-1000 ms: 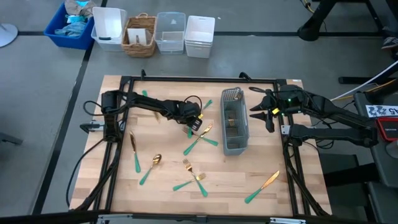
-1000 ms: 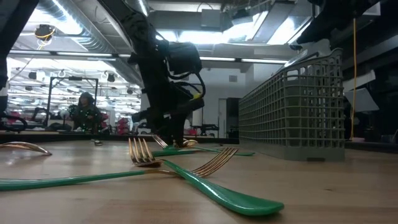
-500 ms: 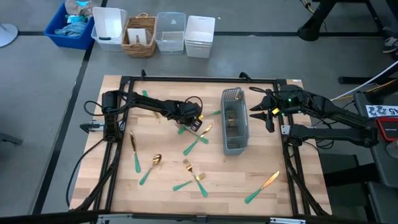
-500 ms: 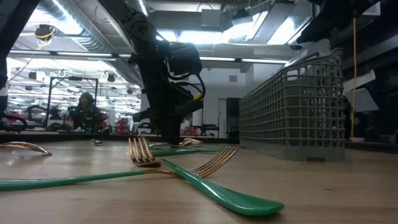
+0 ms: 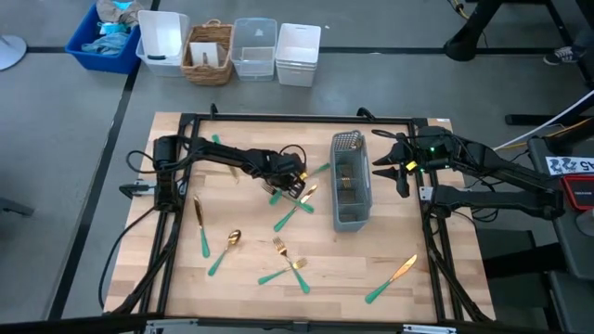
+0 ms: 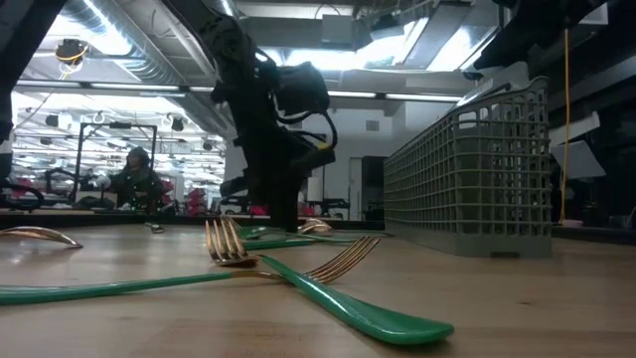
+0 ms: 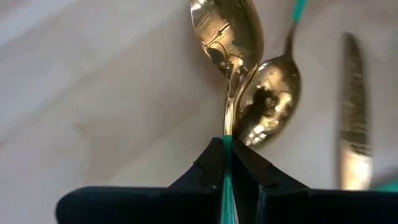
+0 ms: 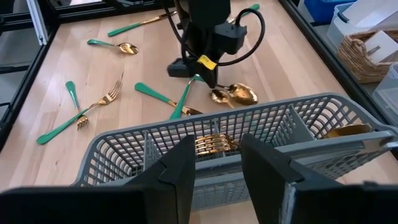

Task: Sort silverware
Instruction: Put the middle spoon into the the top section of the basket

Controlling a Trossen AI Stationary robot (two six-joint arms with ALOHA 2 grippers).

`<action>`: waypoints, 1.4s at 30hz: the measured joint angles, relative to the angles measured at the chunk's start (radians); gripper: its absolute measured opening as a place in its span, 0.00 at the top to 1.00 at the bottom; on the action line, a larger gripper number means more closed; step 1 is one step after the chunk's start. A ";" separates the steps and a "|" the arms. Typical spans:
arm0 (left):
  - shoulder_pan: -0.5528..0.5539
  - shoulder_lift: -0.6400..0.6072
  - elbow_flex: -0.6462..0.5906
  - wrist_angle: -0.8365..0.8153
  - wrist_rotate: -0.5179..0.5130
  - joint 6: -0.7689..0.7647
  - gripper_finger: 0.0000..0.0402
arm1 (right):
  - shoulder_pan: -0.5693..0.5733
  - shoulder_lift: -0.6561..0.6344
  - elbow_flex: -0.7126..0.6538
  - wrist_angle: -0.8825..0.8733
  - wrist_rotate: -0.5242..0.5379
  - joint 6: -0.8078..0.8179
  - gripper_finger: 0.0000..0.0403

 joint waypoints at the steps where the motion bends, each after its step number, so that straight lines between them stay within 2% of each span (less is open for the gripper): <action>1: -0.001 -0.003 0.006 0.001 0.006 0.000 0.98 | 0.000 0.000 0.000 0.000 0.000 0.000 0.68; 11: -0.008 -0.089 0.008 0.010 0.027 -0.002 0.99 | 0.000 0.000 0.000 0.000 0.005 0.000 0.68; 15: -0.008 -0.133 0.009 0.094 0.024 0.014 0.99 | 0.000 0.000 0.000 0.000 0.008 0.000 0.68; 22: -0.006 -0.188 0.010 0.419 0.019 0.149 0.99 | 0.000 0.000 0.000 0.000 0.009 0.000 0.68; 26: -0.004 -0.185 0.010 0.663 -0.013 0.264 1.00 | 0.000 0.000 0.000 0.000 0.010 0.000 0.68; 31: 0.013 -0.128 0.012 0.977 -0.044 0.425 1.00 | 0.000 0.000 0.000 0.001 0.011 0.000 0.68; 42: 0.102 0.048 0.018 1.415 -0.044 0.563 1.00 | 0.000 0.000 0.000 0.001 0.011 0.000 0.68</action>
